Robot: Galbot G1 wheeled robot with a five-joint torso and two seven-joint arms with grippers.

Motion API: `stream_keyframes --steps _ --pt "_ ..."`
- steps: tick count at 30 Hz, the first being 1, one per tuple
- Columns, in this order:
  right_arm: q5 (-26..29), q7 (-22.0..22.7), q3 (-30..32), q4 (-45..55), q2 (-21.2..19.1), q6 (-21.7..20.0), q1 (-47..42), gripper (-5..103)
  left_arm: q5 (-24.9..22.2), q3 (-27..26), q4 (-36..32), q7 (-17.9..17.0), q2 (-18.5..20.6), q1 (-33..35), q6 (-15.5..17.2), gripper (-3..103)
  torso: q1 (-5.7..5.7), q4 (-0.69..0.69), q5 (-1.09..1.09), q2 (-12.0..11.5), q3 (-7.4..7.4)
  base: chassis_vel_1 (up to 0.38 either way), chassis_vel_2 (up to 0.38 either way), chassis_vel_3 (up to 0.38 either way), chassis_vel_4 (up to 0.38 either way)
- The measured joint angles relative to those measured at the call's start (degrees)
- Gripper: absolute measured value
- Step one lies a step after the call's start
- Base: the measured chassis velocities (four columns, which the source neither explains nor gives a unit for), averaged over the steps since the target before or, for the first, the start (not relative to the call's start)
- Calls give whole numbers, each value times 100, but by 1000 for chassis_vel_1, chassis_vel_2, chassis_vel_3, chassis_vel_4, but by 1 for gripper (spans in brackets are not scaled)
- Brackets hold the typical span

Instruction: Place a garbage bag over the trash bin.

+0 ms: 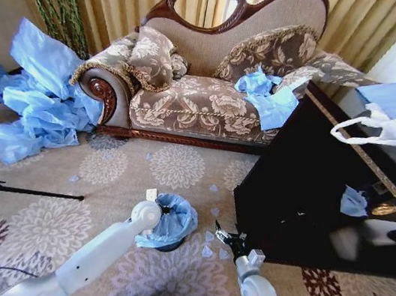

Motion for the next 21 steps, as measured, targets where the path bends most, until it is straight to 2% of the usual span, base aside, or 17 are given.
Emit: stream_keyframes --steps 4,9,21 --pt "98 -21 -4 -69 -54 2 115 100 250 169 530 245 -337 -63 2 0 0 1 -1 0 0 0 0 0 0" --pt "144 -22 -61 -93 -77 -3 205 100 432 302 942 311 -573 -138 -19 0 0 0 0 0 0 0 0 0 0" --pt "231 -75 -79 -94 -181 -2 250 100 553 416 1698 369 -643 -421 -41 0 0 1 0 0 0 0 0 0 0"
